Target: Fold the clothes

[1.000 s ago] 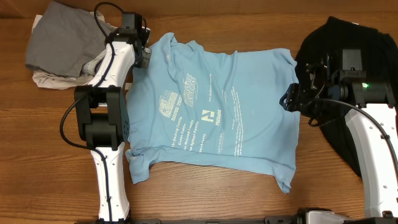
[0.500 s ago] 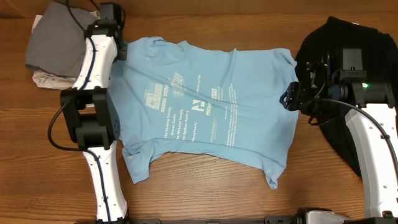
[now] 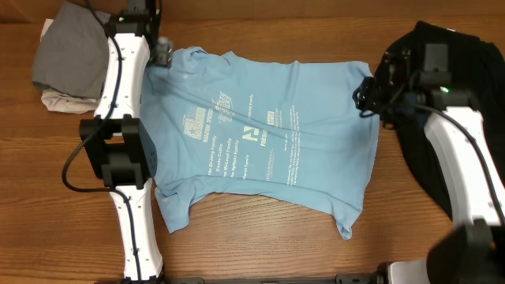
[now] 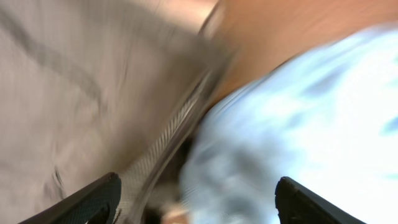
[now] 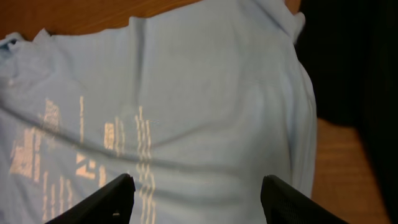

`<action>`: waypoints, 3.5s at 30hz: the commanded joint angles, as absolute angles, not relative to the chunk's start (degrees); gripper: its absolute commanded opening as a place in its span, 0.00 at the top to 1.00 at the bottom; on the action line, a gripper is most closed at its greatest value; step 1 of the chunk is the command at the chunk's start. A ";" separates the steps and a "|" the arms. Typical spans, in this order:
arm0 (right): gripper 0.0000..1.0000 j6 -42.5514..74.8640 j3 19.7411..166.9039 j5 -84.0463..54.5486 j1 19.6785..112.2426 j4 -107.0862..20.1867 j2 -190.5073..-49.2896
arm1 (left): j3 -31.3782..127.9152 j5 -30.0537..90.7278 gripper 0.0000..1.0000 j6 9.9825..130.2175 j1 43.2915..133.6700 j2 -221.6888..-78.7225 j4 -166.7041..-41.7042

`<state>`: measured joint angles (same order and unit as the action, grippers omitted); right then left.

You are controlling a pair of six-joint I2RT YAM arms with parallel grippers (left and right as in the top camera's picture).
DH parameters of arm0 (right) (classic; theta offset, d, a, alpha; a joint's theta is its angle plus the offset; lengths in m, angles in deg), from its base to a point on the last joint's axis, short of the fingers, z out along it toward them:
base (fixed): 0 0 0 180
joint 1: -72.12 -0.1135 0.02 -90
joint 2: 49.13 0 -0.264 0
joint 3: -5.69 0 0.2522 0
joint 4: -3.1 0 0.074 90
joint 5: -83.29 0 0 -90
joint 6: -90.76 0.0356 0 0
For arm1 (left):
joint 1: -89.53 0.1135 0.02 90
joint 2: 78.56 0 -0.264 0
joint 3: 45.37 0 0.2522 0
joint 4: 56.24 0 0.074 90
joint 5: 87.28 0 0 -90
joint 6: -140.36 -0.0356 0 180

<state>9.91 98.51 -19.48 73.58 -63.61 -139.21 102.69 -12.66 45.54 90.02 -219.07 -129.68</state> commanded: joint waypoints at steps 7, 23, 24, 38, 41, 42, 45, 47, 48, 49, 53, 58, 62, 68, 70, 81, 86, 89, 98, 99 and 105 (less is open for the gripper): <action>0.30 8.99 100.20 -20.05 70.93 -53.49 -149.90 | 111.17 8.59 0.05 43.49 84.54 -220.31 -122.68; 0.27 8.16 134.45 -11.87 66.69 -76.01 -150.47 | 127.06 10.27 0.07 47.84 80.12 -222.83 -135.30; 0.26 8.16 134.42 -11.87 66.67 -76.42 -150.71 | 127.06 10.32 0.07 47.79 80.25 -223.50 -134.38; 0.25 7.76 133.97 -11.85 66.61 -82.19 -152.72 | 127.06 10.25 0.10 45.89 79.64 -237.93 -123.65; 0.25 7.76 132.72 -11.81 66.61 -81.64 -152.72 | 127.06 10.16 0.11 46.09 79.36 -240.07 -121.92; 0.25 7.76 132.11 -11.83 66.61 -81.32 -152.72 | 127.06 10.14 0.11 46.22 79.31 -240.25 -121.35; 0.24 7.76 130.71 -11.83 66.61 -80.49 -152.72 | 127.06 10.08 0.12 47.69 79.25 -240.77 -120.17; 0.24 7.76 130.07 -11.83 66.61 -80.18 -152.76 | 127.06 10.10 0.12 48.25 79.18 -241.16 -119.43; 0.24 7.76 129.88 -11.83 66.61 -80.07 -152.76 | 127.06 10.25 0.13 48.28 79.07 -241.40 -119.27; 0.23 7.79 129.66 -11.85 66.61 -79.87 -152.76 | 127.06 10.23 0.13 48.28 78.98 -241.84 -119.23; 0.23 7.76 128.87 -11.79 66.61 -78.54 -152.76 | 127.06 10.71 0.14 48.21 78.18 -243.17 -119.43; 0.22 7.76 128.39 -11.63 66.61 -77.97 -152.76 | 127.06 9.77 0.24 48.21 77.45 -243.28 -119.17; 0.22 7.76 128.35 -11.63 66.61 -77.95 -152.76 | 127.04 8.68 0.47 48.21 77.41 -243.28 -119.19; 0.21 7.76 128.35 -11.22 66.61 -77.23 -152.76 | 129.10 4.55 0.65 48.25 77.39 -242.82 -119.86; 0.21 7.76 128.35 -11.22 66.61 -76.84 -152.76 | 132.61 3.78 0.91 48.30 77.41 -242.69 -122.40; 0.21 7.76 128.35 -11.24 66.61 -76.88 -152.76 | 148.50 3.89 0.96 52.38 77.39 -241.78 -139.47; 0.21 7.79 128.35 -11.24 66.61 -76.99 -152.76 | 148.50 4.74 0.96 54.75 77.06 -239.57 -152.13; 0.21 7.79 128.35 -11.24 66.61 -77.05 -152.76 | 148.46 4.94 0.96 56.38 76.73 -239.57 -160.15; 0.21 7.98 128.35 -12.12 66.61 -77.21 -152.76 | 148.33 12.35 0.96 60.73 73.63 -238.56 -166.84; 0.21 7.98 128.35 -12.12 66.61 -77.36 -152.76 | 148.05 12.37 0.96 60.65 73.30 -238.56 -166.84; 0.20 7.94 128.35 -12.09 66.61 -78.54 -152.76 | 139.46 9.20 0.96 59.73 72.60 -235.63 -166.84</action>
<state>8.18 128.76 -11.83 66.74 -78.43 -152.78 145.16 10.25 59.42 72.65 -240.68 -166.53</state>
